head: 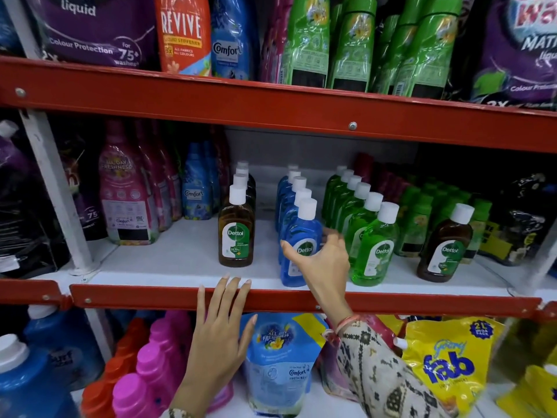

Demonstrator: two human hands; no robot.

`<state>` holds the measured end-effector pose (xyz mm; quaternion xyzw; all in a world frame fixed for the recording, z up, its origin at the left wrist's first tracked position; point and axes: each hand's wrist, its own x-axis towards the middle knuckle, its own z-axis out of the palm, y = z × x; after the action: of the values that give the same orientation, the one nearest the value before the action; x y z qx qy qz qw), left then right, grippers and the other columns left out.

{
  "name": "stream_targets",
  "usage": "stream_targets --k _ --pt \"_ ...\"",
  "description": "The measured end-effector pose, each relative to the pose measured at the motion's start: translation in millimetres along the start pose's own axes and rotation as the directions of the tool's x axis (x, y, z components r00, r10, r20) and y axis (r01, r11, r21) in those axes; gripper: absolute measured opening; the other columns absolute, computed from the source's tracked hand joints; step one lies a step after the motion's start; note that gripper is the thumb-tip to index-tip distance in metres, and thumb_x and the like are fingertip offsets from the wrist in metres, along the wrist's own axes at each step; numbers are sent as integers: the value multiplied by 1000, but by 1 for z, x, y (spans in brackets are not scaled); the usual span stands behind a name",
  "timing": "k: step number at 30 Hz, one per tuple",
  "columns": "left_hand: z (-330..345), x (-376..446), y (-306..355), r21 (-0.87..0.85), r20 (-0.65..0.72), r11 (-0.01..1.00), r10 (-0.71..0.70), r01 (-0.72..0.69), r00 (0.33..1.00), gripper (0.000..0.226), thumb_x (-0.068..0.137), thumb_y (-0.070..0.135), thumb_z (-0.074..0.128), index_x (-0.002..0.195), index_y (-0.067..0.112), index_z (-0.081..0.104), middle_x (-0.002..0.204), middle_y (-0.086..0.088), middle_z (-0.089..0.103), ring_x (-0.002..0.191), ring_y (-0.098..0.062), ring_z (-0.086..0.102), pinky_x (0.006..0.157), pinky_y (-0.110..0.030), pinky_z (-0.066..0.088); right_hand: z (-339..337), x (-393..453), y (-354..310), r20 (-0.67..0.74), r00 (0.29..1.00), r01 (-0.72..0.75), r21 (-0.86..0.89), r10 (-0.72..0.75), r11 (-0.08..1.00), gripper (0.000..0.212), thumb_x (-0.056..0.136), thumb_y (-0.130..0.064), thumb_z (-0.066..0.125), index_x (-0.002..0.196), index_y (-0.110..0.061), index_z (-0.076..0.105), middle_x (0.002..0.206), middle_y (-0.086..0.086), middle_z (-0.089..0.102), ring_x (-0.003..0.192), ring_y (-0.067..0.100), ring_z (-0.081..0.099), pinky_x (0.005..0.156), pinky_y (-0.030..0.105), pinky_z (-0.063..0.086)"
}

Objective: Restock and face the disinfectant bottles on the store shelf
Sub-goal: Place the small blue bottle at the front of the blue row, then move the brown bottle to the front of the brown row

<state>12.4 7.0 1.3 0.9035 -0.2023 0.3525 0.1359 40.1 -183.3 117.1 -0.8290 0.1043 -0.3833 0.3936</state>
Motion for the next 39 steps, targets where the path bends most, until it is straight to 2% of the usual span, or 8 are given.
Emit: stream_targets --k 8,13,16,18,20,24,27,39 --pt "-4 0 1 -12 17 1000 -9 10 1000 58 105 48 22 147 16 43 146 -9 52 144 -26 35 124 -52 9 -20 -4 7 37 999 8 60 -10 998 81 65 -61 77 123 -10 55 111 3 55 100 18 57 83 31 50" --pt "-4 1 3 -22 9 1000 -19 19 1000 57 104 48 24 146 15 45 145 -9 53 142 -27 39 125 -49 8 -70 -7 29 -132 991 77 318 -36 945 22 86 -30 70 102 -16 65 99 -1 63 90 9 62 71 10 51" --pt "-3 1 4 -6 -8 1000 -12 12 1000 55 102 44 31 146 15 44 144 -10 54 141 -27 39 125 -48 6 -103 6 60 -339 940 75 294 31 953 8 90 -21 65 97 -16 64 94 0 63 84 14 62 72 16 52" --pt "-3 1 4 -2 -17 1000 -12 12 1000 56 100 43 34 147 15 43 143 -11 55 141 -28 38 126 -46 5 -120 21 88 -428 900 22 232 82 973 16 89 -20 65 103 -12 62 98 1 60 85 20 61 76 29 52" --pt "-3 1 4 -7 -23 1000 -15 15 1000 56 101 45 30 146 14 43 143 -12 55 140 -29 38 126 -45 3 -132 38 117 -434 893 -74 128 123 989 32 87 -21 67 114 -6 57 107 7 55 98 28 58 80 30 44" --pt "-2 1 5 -13 -29 1000 -27 26 999 58 102 47 28 144 12 46 142 -14 55 140 -30 39 125 -47 5 -145 69 158 -314 918 -276 -68 242 959 77 79 -28 76 138 2 37 134 26 45 125 43 42 102 53 39" --pt "0 1 4 1 -32 1000 -31 31 999 61 104 49 23 143 10 47 141 -15 56 139 -32 41 123 -53 13 -144 85 168 -255 924 -327 -135 286 935 94 74 -35 81 141 7 30 138 31 41 130 45 38 106 55 36" --pt "1 1 2 38 -70 999 0 2 998 59 104 47 24 143 9 48 141 -15 57 139 -30 40 124 -50 9 -140 83 159 -336 903 -300 -52 266 953 73 64 -54 79 109 0 58 109 21 63 98 39 59 74 40 45"
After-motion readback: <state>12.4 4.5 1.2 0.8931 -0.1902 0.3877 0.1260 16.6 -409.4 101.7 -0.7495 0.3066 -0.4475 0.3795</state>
